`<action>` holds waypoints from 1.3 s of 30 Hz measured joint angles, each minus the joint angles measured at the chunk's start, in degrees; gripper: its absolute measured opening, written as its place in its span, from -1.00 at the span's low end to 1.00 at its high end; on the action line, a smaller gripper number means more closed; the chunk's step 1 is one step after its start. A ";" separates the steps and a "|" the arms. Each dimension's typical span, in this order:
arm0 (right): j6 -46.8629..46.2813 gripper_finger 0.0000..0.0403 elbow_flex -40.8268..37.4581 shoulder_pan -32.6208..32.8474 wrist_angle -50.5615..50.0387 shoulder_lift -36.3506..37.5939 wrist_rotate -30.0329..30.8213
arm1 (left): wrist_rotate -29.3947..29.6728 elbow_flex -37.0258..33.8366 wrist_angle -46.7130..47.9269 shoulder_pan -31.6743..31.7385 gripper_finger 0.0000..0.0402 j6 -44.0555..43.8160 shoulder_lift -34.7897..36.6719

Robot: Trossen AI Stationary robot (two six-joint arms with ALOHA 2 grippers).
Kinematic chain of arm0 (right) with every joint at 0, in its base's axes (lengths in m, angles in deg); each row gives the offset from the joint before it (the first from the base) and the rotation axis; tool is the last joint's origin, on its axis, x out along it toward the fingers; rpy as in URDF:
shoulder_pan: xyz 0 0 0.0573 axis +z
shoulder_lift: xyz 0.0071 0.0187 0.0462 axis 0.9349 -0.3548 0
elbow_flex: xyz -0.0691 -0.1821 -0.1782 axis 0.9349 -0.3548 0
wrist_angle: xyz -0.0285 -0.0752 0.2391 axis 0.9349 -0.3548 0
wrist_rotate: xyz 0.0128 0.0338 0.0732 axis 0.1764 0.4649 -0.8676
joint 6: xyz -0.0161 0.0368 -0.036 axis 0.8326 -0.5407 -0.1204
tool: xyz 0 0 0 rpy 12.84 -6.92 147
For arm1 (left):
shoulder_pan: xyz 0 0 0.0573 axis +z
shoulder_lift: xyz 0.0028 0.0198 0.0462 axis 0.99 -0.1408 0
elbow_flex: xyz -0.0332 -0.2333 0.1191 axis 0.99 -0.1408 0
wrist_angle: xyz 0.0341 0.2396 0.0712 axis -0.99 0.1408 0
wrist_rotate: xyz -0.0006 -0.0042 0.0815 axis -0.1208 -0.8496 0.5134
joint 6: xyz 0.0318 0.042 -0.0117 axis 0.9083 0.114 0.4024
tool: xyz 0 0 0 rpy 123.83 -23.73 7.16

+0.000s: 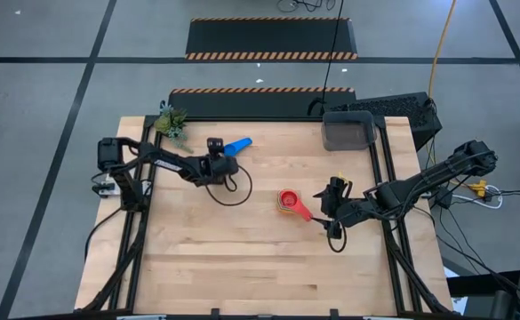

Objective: Nest measuring cups in basket
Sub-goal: Stack the blue measuring cup on top of the light red measuring cup

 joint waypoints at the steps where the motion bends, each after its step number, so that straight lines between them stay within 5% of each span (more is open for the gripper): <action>1: 0.25 0.59 0.00 0.00 0.00 0.00 0.01 | -0.28 -0.02 -0.32 0.38 0.18 0.78 -0.02; 11: 1.03 0.59 0.00 0.00 -0.13 0.00 0.00 | -4.07 -0.11 -4.09 3.12 0.12 7.42 -0.12; 25: 1.01 0.59 0.00 0.00 -0.15 0.00 0.02 | -6.31 -0.09 -4.84 3.10 -0.92 8.04 -0.14; 39: 2.05 0.59 0.00 0.00 -0.15 0.00 0.13 | -3.87 -0.22 -12.84 -0.88 -0.97 8.36 -0.33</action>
